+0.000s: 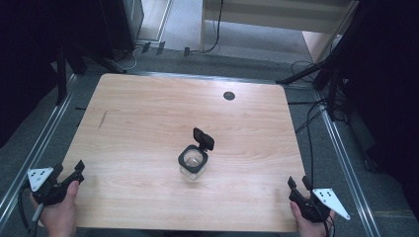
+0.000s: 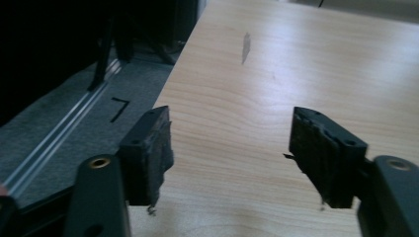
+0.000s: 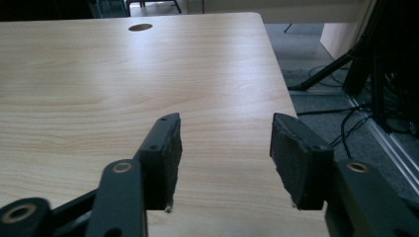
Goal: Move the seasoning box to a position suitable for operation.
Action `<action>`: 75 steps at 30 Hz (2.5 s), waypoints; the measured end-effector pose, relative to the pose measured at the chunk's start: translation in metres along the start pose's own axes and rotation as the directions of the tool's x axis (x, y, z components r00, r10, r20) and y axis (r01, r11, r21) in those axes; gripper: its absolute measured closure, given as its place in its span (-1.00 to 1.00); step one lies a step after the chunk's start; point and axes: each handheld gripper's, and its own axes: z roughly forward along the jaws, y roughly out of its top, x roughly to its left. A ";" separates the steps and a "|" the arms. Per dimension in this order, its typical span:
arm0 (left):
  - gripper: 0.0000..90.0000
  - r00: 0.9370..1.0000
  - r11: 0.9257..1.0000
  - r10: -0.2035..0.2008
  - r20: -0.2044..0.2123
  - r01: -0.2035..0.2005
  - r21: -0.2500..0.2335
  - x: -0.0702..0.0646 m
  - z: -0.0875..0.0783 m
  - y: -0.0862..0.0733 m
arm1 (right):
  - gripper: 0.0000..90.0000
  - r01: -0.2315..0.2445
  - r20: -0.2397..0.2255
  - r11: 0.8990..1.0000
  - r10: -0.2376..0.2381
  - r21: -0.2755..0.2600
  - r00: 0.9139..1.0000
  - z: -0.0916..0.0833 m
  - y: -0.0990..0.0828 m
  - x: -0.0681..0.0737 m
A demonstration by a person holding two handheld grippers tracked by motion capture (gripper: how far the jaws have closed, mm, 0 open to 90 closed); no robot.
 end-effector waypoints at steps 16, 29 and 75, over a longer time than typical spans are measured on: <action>1.00 0.918 0.990 0.106 0.381 -0.134 0.047 -0.093 0.009 0.005 | 1.00 0.001 -0.211 1.000 0.001 0.009 0.978 0.015 0.029 0.075; 1.00 0.784 0.956 0.188 0.592 -0.284 0.072 -0.189 0.021 0.000 | 1.00 0.051 -0.379 0.995 -0.015 0.086 0.925 0.046 0.027 0.183; 0.94 0.578 0.920 0.272 0.769 -0.391 -0.031 -0.194 0.004 -0.019 | 1.00 0.056 -0.394 0.998 -0.038 0.035 0.918 0.108 0.126 0.214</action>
